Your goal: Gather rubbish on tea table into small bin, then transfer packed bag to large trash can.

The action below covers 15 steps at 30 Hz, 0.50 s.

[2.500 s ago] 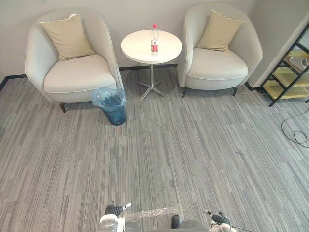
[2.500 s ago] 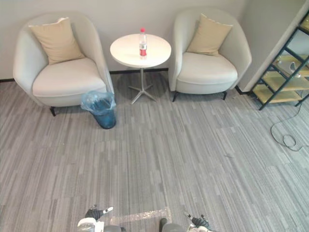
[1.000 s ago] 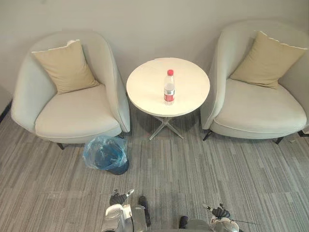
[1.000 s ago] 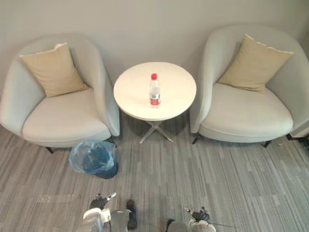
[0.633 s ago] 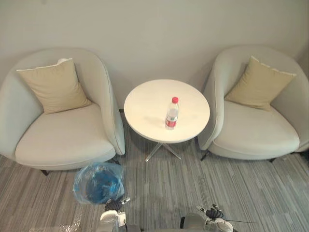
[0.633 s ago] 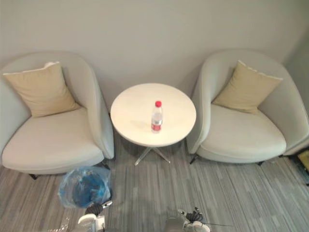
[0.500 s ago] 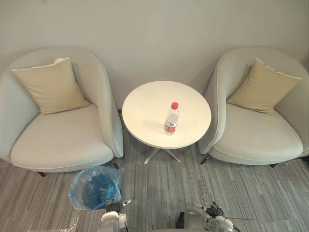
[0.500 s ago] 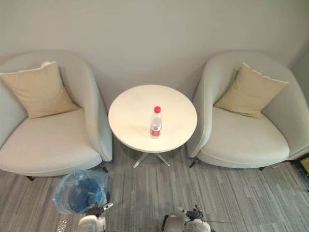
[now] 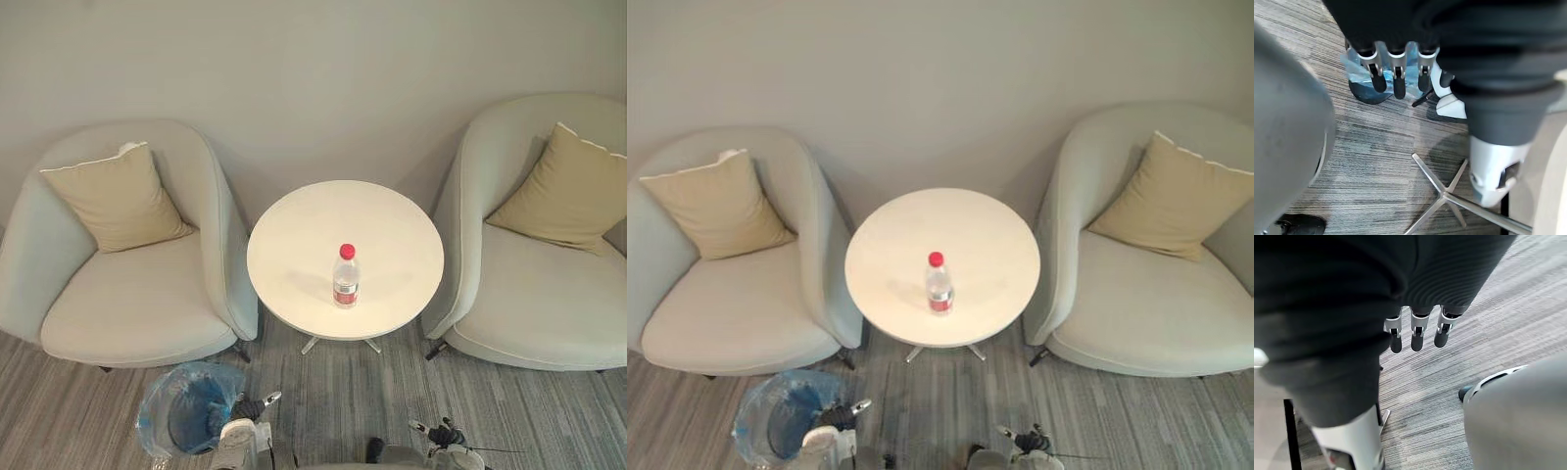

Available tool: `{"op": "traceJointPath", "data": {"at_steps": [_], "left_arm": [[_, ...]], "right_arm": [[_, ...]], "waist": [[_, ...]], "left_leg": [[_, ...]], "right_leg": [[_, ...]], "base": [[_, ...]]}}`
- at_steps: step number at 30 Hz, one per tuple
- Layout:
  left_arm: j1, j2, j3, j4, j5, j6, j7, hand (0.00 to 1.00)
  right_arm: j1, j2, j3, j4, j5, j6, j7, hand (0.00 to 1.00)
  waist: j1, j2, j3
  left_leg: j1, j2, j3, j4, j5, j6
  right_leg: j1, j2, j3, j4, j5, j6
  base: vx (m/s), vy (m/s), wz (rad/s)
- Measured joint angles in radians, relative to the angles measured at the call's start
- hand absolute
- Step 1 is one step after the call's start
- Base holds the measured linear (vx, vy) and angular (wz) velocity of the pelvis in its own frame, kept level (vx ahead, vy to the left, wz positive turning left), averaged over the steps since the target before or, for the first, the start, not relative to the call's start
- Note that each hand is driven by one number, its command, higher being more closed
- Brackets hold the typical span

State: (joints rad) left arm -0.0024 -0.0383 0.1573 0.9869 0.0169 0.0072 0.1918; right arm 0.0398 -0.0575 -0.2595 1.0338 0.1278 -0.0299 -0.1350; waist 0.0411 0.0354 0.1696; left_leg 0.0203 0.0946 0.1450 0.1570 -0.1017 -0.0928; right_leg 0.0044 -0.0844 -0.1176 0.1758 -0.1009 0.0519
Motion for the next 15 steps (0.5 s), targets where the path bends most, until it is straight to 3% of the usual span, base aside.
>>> {"op": "traceJointPath", "data": {"at_steps": [4,10,15], "left_arm": [[0.0,0.027,-0.001,0.014,0.004,0.005,0.0,0.0],[0.003,0.054,-0.062,0.027,0.02,0.007,0.001,0.0],[0.01,0.067,-0.11,0.027,0.022,0.007,0.001,0.0]], "right_arm": [[0.004,0.016,0.033,-0.005,-0.004,0.0,-0.001,0.0],[0.018,0.015,0.087,-0.142,-0.008,-0.003,-0.004,0.0],[0.024,-0.042,0.121,-0.392,-0.012,-0.036,-0.016,0.0]], "waist": [[0.001,-0.035,-0.012],[-0.002,-0.029,-0.024],[-0.006,-0.023,-0.029]], "left_leg": [[0.056,-0.046,0.041,-0.061,0.002,0.018],[0.067,-0.071,-0.001,-0.075,0.005,0.023],[0.054,-0.068,-0.051,-0.072,0.01,0.03]], "right_leg": [[0.035,-0.034,0.038,-0.063,0.018,0.019],[0.068,-0.043,0.035,-0.104,0.02,0.03],[0.066,-0.037,0.03,-0.114,0.02,0.029]], "base": [[0.18,0.165,-0.22],[0.11,0.045,0.01],[0.02,-0.043,0.03]]}}
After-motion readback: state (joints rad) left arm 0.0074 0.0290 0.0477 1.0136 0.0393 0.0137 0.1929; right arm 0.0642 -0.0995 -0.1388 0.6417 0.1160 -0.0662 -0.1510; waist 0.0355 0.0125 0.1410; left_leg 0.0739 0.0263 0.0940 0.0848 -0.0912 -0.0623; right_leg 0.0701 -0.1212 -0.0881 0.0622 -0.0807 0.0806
